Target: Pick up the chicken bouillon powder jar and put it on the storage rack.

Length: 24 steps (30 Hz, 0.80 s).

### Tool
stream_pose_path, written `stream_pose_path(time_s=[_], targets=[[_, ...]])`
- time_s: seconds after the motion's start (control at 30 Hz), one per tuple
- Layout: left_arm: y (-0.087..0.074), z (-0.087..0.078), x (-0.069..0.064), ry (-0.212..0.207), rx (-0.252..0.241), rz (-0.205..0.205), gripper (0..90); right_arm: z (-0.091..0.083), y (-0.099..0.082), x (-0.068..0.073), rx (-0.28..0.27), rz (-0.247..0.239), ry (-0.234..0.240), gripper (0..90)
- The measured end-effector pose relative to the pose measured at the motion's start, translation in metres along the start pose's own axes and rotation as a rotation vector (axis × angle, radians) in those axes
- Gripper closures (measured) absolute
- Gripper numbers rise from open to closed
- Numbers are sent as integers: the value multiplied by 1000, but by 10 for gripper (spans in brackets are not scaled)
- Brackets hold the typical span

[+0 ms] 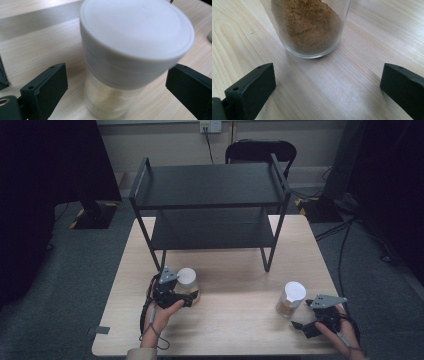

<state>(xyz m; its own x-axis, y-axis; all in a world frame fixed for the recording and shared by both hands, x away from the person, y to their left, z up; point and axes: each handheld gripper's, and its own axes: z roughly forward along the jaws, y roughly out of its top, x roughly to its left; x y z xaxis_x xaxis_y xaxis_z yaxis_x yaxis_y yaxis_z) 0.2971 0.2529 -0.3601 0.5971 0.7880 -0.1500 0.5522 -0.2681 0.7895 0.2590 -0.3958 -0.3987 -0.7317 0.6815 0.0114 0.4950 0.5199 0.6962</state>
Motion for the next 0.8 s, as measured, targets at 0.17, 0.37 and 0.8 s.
stream_pose_path(time_s=[0.17,0.37,0.8], targets=[[3,2,2,-2,-10,-8,49,0,0,0,0,1,0,0],[3,4,3,-3,-20,-26,85,0,0,0,0,0,0,0],[6,12,3,-11,-13,-3,209,0,0,0,0,1,0,0]])
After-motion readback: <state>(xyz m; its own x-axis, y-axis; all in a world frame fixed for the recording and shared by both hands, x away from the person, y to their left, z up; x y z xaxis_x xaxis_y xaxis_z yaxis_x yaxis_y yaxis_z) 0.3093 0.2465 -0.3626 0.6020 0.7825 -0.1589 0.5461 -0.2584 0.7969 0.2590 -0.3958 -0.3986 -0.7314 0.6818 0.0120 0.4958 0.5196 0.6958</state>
